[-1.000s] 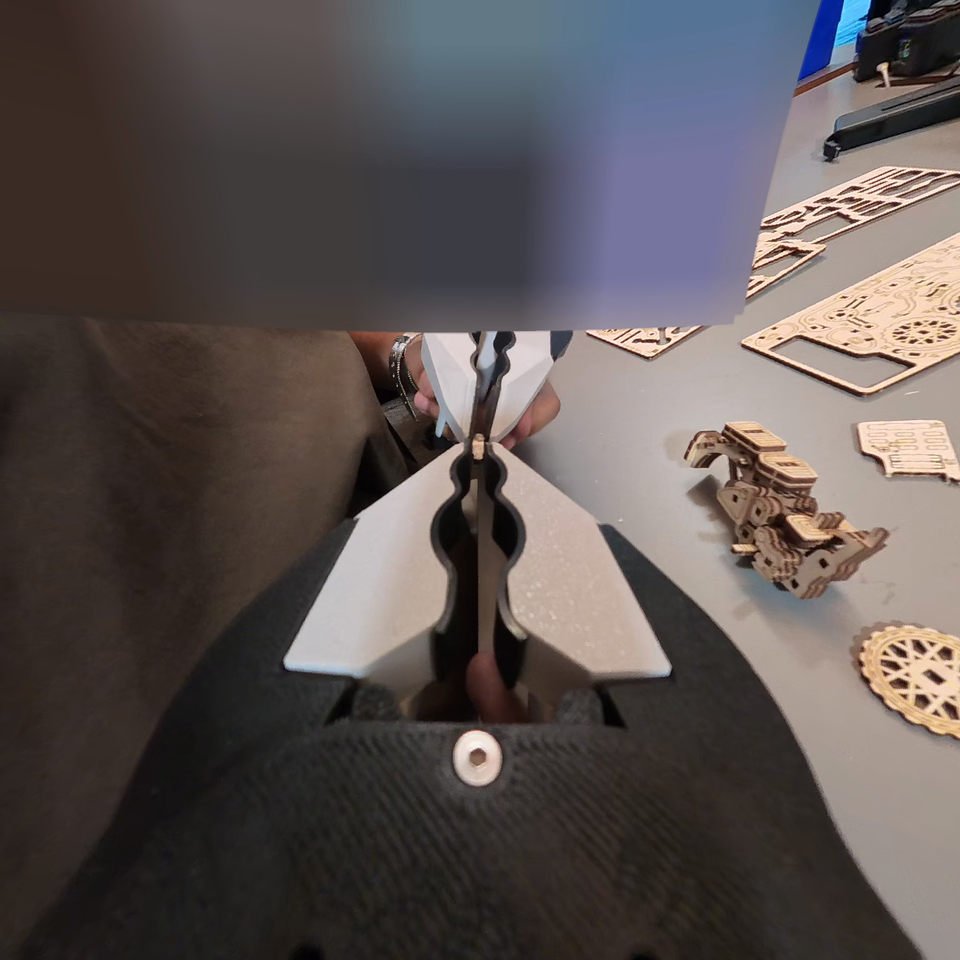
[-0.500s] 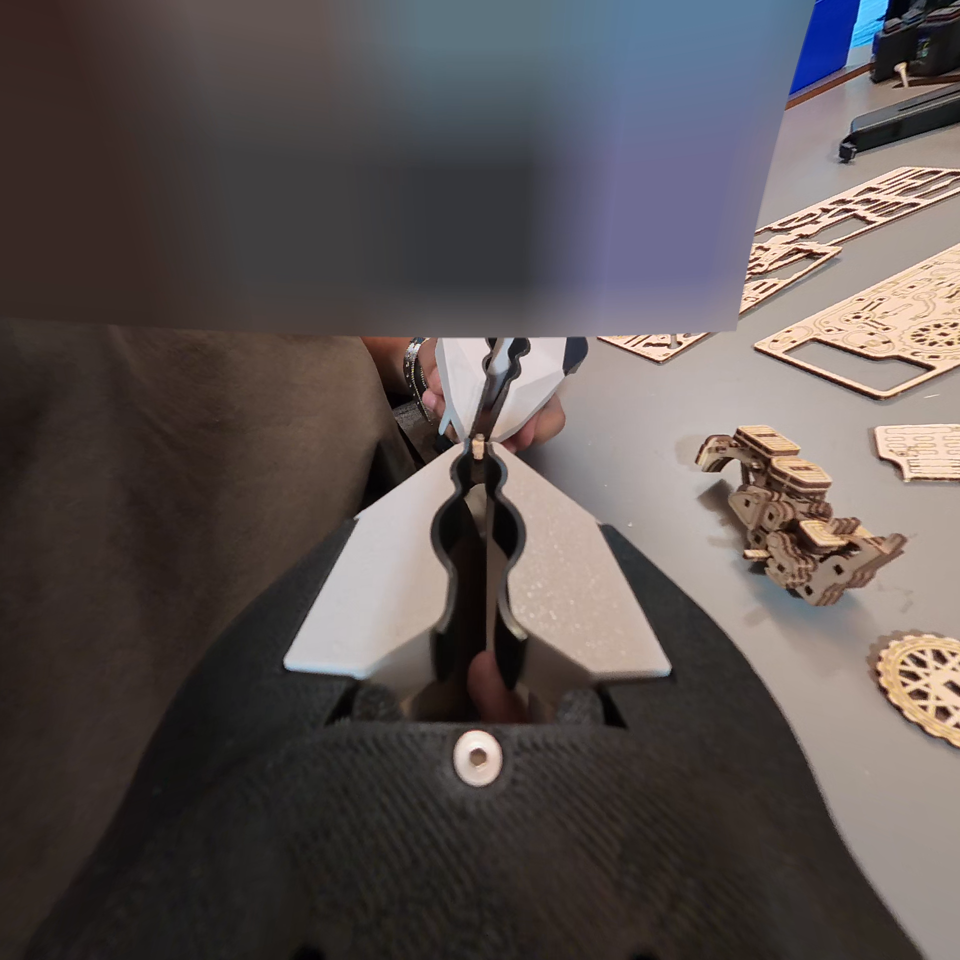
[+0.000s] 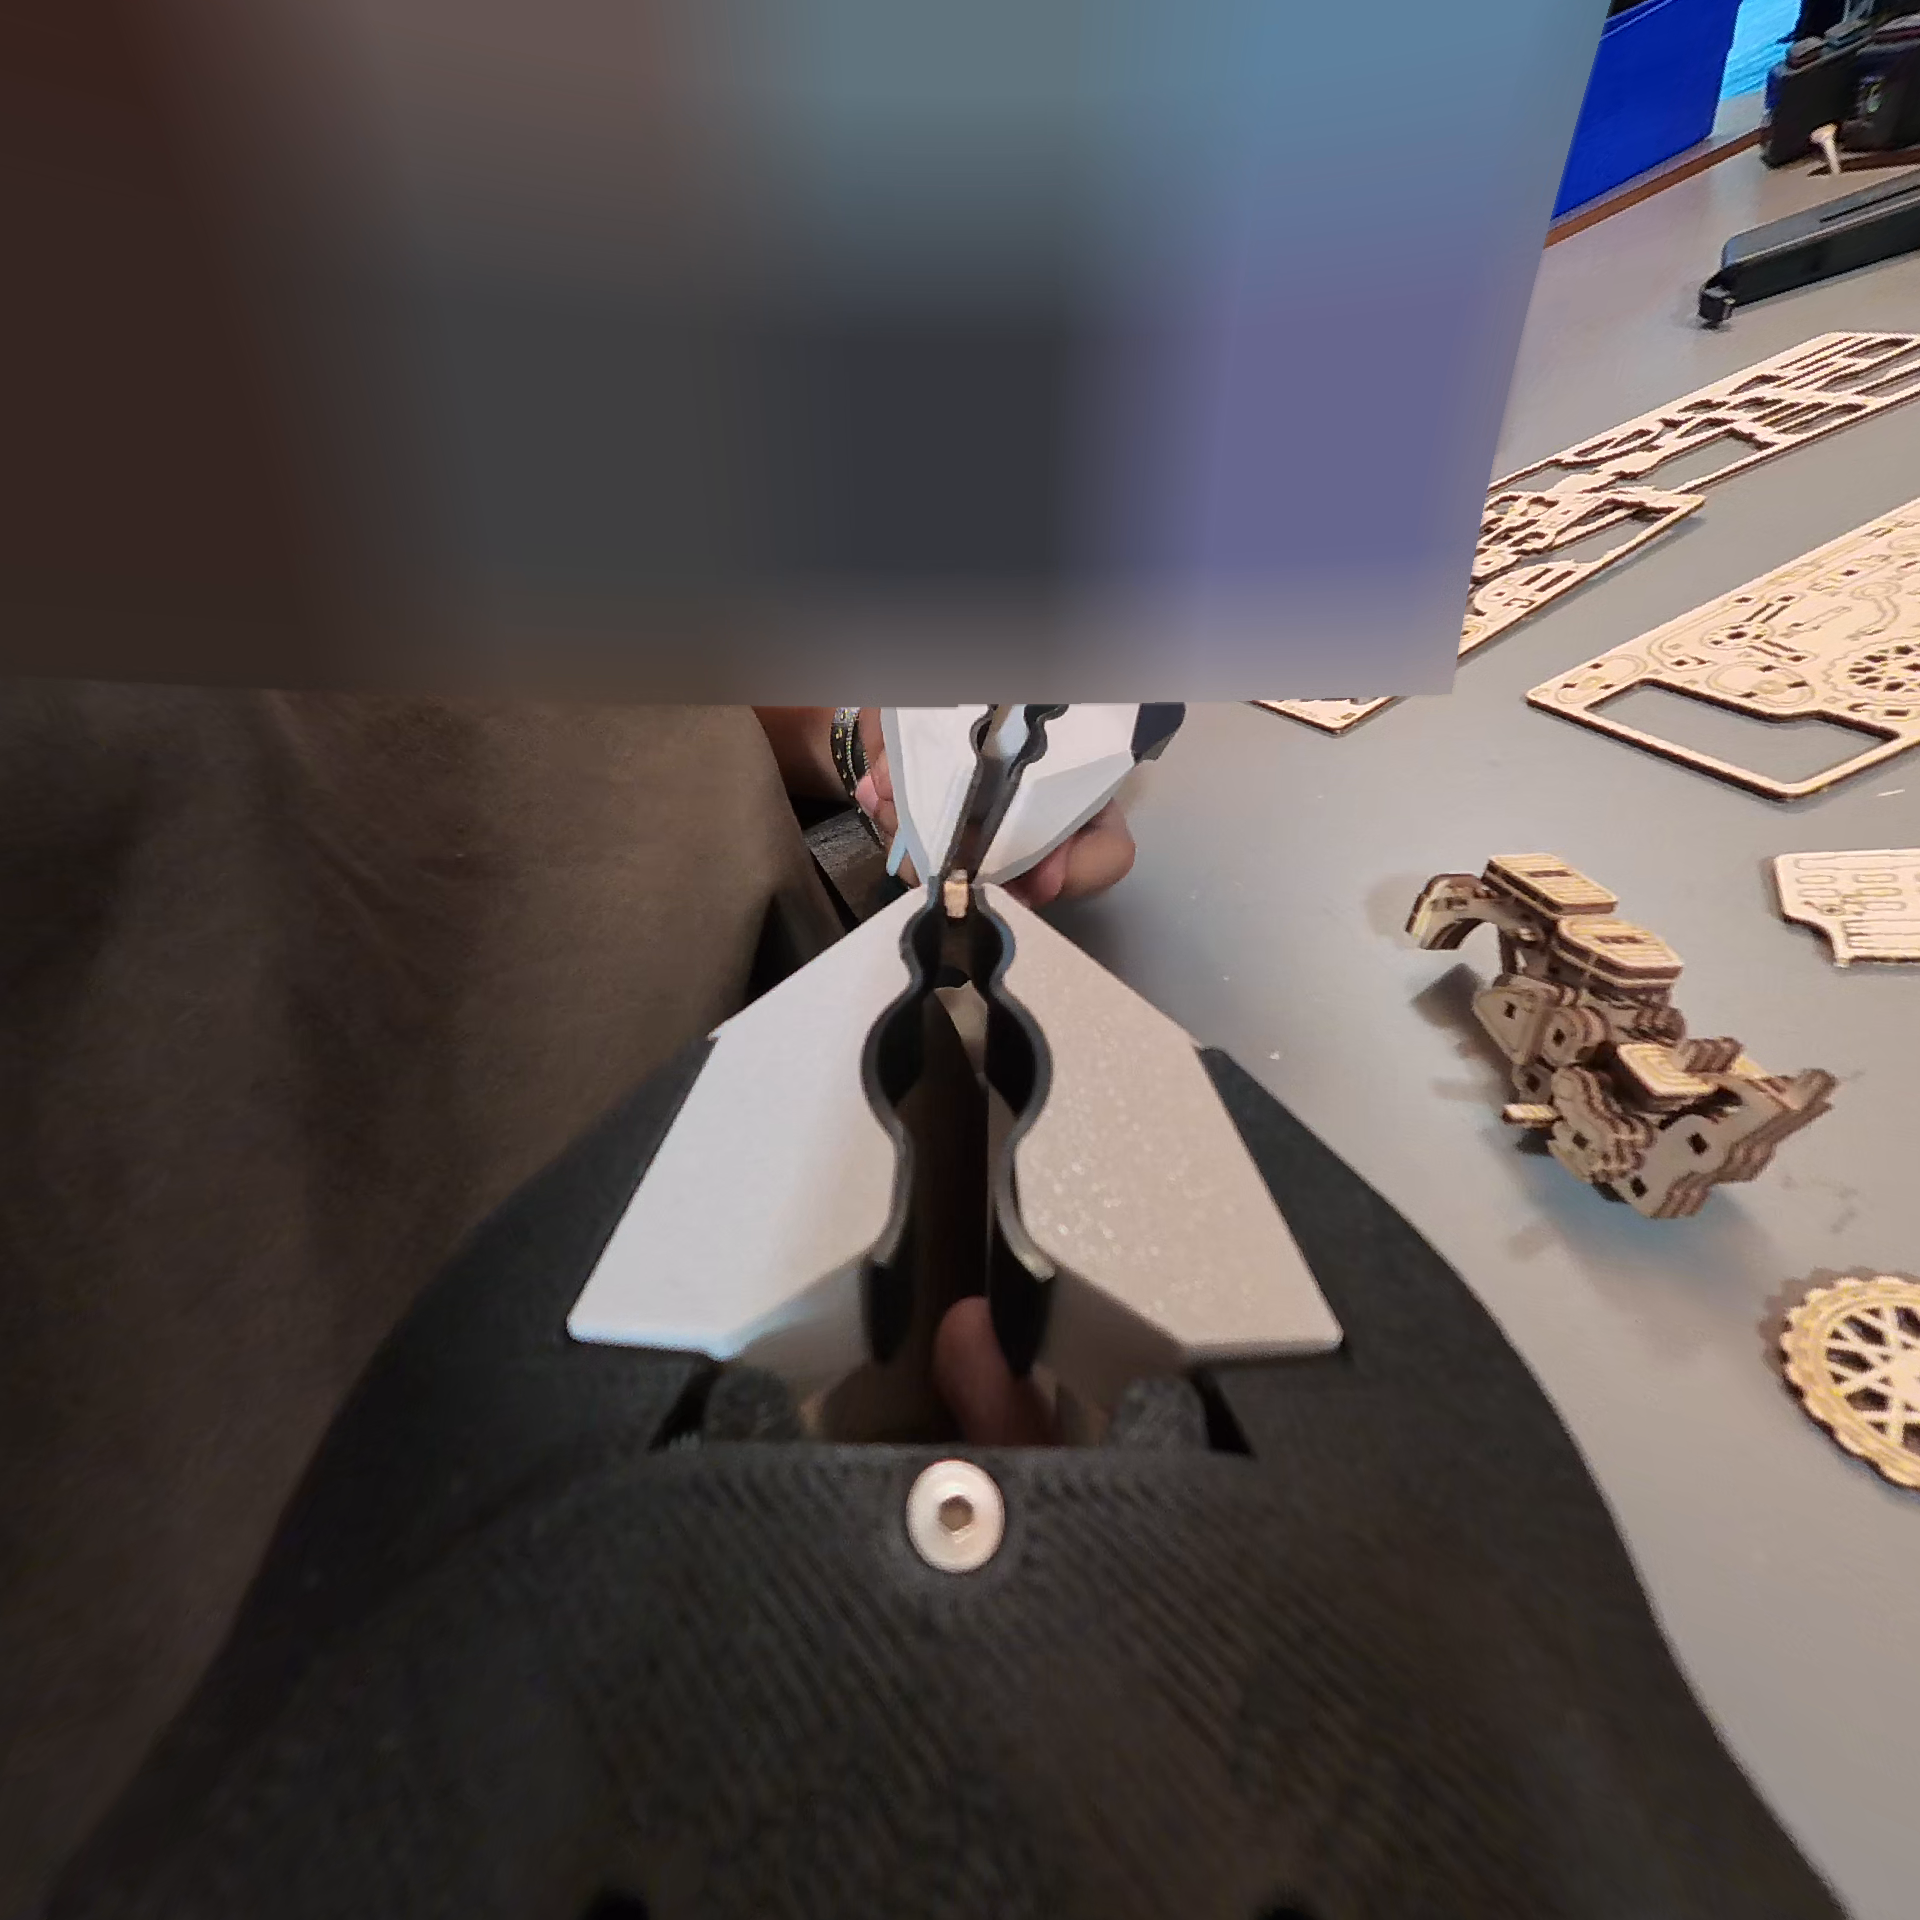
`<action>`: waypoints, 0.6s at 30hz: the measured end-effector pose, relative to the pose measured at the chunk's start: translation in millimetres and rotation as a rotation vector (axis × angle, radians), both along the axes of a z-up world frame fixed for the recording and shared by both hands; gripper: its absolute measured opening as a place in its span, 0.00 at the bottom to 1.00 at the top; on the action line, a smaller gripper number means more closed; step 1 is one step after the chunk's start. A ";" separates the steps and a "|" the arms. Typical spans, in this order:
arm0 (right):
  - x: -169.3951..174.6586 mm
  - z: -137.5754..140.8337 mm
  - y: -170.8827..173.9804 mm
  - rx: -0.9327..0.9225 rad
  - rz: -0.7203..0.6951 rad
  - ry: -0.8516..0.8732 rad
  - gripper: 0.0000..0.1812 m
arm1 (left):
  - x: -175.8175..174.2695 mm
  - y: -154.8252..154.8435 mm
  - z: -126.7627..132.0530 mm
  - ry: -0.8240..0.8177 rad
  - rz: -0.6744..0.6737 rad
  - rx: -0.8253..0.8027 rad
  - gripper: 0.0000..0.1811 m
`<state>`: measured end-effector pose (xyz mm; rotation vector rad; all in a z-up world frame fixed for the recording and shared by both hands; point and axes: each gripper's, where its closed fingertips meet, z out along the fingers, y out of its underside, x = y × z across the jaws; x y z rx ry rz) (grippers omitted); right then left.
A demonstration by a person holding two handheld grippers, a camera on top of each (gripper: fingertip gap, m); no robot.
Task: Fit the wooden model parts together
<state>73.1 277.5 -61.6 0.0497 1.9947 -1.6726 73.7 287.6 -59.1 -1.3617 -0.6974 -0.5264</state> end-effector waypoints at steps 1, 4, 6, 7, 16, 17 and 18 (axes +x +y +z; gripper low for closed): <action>0.0 0.0 -0.1 0.000 0.001 -0.004 0.01 | -0.1 0.0 -0.2 0.008 0.002 -0.005 0.02; -0.7 -0.3 -0.1 0.002 0.001 -0.021 0.01 | 2.9 -0.2 1.7 0.034 -0.016 -0.002 0.09; -1.8 -0.6 0.3 0.003 -0.001 -0.027 0.01 | 1.9 -0.9 1.0 0.048 -0.008 -0.019 0.13; -2.1 -0.4 0.5 0.003 -0.002 -0.030 0.01 | 0.6 -1.9 0.3 0.067 0.005 -0.035 0.14; 3.5 -8.6 1.9 0.069 0.076 -0.275 0.01 | 3.7 -2.5 -7.0 0.360 0.080 -0.228 0.10; 5.4 -10.1 2.6 0.081 0.100 -0.340 0.01 | 4.2 -2.3 -7.2 0.366 0.079 -0.230 0.09; 7.8 -11.6 3.3 0.095 0.125 -0.407 0.01 | 4.4 -2.1 -7.1 0.370 0.078 -0.231 0.09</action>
